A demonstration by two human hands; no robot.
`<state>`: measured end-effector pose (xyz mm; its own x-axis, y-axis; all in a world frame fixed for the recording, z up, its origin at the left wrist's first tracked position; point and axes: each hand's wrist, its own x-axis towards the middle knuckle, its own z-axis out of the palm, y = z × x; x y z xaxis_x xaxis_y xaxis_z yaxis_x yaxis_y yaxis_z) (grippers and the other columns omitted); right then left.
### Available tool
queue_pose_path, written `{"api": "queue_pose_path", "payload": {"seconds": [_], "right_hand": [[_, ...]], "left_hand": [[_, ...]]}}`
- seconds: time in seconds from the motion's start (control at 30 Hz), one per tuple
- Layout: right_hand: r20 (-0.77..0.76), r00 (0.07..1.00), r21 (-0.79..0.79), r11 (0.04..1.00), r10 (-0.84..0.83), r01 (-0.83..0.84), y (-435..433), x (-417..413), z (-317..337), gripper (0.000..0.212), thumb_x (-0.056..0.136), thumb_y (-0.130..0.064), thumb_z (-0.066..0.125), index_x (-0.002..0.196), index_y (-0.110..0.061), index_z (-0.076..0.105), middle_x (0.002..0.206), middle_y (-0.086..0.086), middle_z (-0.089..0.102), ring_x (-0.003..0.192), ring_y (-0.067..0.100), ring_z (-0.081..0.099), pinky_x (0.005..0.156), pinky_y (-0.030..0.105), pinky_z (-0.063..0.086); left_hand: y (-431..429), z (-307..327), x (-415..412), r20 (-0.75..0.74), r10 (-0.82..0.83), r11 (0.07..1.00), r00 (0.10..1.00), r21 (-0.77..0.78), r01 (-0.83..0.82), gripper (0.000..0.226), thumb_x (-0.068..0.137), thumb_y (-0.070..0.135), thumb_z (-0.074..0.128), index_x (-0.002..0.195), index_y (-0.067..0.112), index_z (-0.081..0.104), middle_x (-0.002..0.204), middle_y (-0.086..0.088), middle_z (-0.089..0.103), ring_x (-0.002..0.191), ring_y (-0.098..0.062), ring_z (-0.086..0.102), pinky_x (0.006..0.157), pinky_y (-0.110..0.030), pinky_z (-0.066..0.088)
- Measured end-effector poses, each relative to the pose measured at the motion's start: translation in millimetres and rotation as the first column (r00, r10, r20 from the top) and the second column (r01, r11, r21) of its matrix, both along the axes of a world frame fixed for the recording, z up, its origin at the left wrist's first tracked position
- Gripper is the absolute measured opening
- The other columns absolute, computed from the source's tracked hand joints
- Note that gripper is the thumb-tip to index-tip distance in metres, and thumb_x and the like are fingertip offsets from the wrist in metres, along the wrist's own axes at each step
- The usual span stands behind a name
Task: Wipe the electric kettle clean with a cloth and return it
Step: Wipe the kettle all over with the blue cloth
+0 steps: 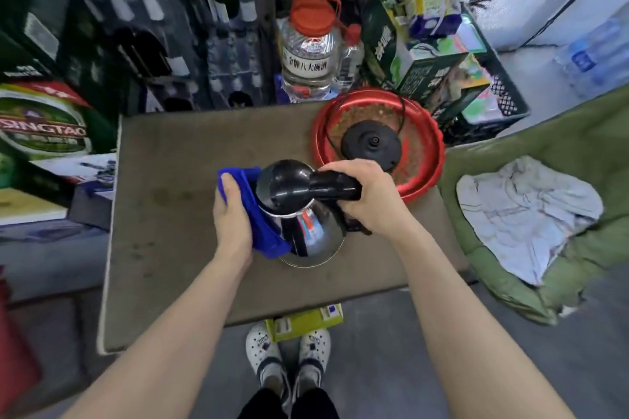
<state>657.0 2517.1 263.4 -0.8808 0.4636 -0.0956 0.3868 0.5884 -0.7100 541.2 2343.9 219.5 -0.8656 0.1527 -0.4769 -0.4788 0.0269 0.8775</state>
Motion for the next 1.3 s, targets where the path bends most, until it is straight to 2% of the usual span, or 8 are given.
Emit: {"api": "queue_pose_path", "payload": {"seconds": [0.2, 0.33, 0.47, 0.53, 0.67, 0.77, 1.07, 1.3], "right_hand": [[0.174, 0.977, 0.245, 0.966, -0.125, 0.080, 23.0, 17.1, -15.9, 0.058, 0.073, 0.000, 0.070, 0.118, -0.037, 0.066, 0.127, -0.008, 0.056, 0.128, 0.027, 0.041, 0.099, 0.051, 0.040], [0.080, 0.984, 0.181, 0.973, -0.162, 0.145, 15.6, 26.4, -28.2, 0.068, 0.067, 0.011, 0.063, 0.116, -0.035, 0.066, 0.121, -0.009, 0.054, 0.122, 0.029, 0.045, 0.100, 0.042, 0.040], [-0.056, 0.983, -0.005, 0.985, -0.175, 0.175, 20.5, 31.7, -20.3, 0.074, 0.063, 0.016, 0.050, 0.125, -0.023, 0.061, 0.130, -0.001, 0.054, 0.126, 0.015, 0.046, 0.109, 0.029, 0.038], [-0.070, 0.946, -0.082, 0.947, -0.317, 0.311, 12.9, 35.6, -12.2, 0.075, 0.067, 0.018, 0.049, 0.131, -0.022, 0.054, 0.139, 0.002, 0.048, 0.129, 0.007, 0.043, 0.112, 0.025, 0.036], [-0.032, 0.729, -0.145, 0.725, -0.684, 0.674, -29.7, 29.2, -0.2, 0.052, 0.097, -0.019, 0.057, 0.146, -0.016, 0.041, 0.146, 0.004, 0.041, 0.132, 0.013, 0.040, 0.106, 0.024, 0.034], [0.096, 0.694, -0.331, 0.634, -0.714, 0.699, -41.5, 11.5, 1.1, 0.079, 0.094, -0.047, 0.063, 0.155, -0.015, 0.025, 0.154, 0.005, 0.034, 0.138, 0.017, 0.039, 0.103, 0.024, 0.033], [0.116, 0.811, -0.317, 0.753, -0.573, 0.577, -13.1, -17.0, 14.5, 0.057, 0.077, -0.025, 0.078, 0.127, -0.035, 0.051, 0.129, 0.000, 0.046, 0.113, 0.014, 0.052, 0.104, 0.038, 0.046], [0.087, 0.908, -0.284, 0.864, -0.410, 0.417, -17.6, -38.9, 18.8, 0.055, 0.083, -0.027, 0.074, 0.131, -0.038, 0.050, 0.134, -0.002, 0.043, 0.099, -0.004, 0.051, 0.089, 0.022, 0.041]], "left_hand": [[7.9, -7.1, 33.5, 0.018, -0.140, 0.988, 0.990, 0.066, 0.138, 0.042, 0.101, 0.055, 0.034, 0.110, 0.032, 0.067, 0.109, 0.010, 0.073, 0.102, -0.007, 0.068, 0.086, -0.021, 0.052], [10.6, -34.2, 37.9, 0.047, -0.296, 0.955, 0.954, 0.042, 0.294, 0.061, 0.091, 0.074, 0.027, 0.131, 0.040, 0.058, 0.131, 0.014, 0.064, 0.122, -0.010, 0.059, 0.104, -0.038, 0.045], [17.3, -62.4, 19.0, 0.132, -0.362, 0.932, 0.923, 0.020, 0.362, 0.056, 0.094, 0.069, 0.032, 0.123, 0.030, 0.062, 0.119, -0.002, 0.069, 0.083, -0.008, 0.071, 0.072, -0.028, 0.057], [18.3, -75.9, 11.7, 0.204, -0.369, 0.926, 0.907, 0.000, 0.377, 0.050, 0.094, 0.066, 0.039, 0.111, 0.027, 0.065, 0.115, -0.013, 0.071, 0.080, -0.016, 0.071, 0.075, -0.033, 0.057], [16.5, -67.5, 4.0, 0.228, -0.389, 0.919, 0.893, 0.022, 0.394, 0.043, 0.096, 0.058, 0.044, 0.116, 0.026, 0.066, 0.112, -0.006, 0.073, 0.081, -0.013, 0.073, 0.062, -0.028, 0.057], [16.1, -45.4, -7.1, 0.152, -0.480, 0.877, 0.864, 0.067, 0.475, 0.046, 0.097, 0.056, 0.045, 0.126, 0.027, 0.065, 0.119, -0.003, 0.072, 0.096, -0.017, 0.071, 0.066, -0.026, 0.056], [-4.4, -19.4, -0.2, -0.011, -0.429, 0.899, 0.903, 0.091, 0.428, 0.033, 0.100, 0.047, 0.045, 0.122, 0.032, 0.065, 0.119, 0.016, 0.070, 0.110, -0.004, 0.064, 0.094, -0.027, 0.049], [-19.1, -25.5, 3.7, -0.052, -0.320, 0.944, 0.946, 0.062, 0.323, 0.032, 0.090, 0.057, 0.047, 0.108, 0.037, 0.064, 0.110, 0.015, 0.069, 0.101, -0.006, 0.064, 0.094, -0.031, 0.050]]}}
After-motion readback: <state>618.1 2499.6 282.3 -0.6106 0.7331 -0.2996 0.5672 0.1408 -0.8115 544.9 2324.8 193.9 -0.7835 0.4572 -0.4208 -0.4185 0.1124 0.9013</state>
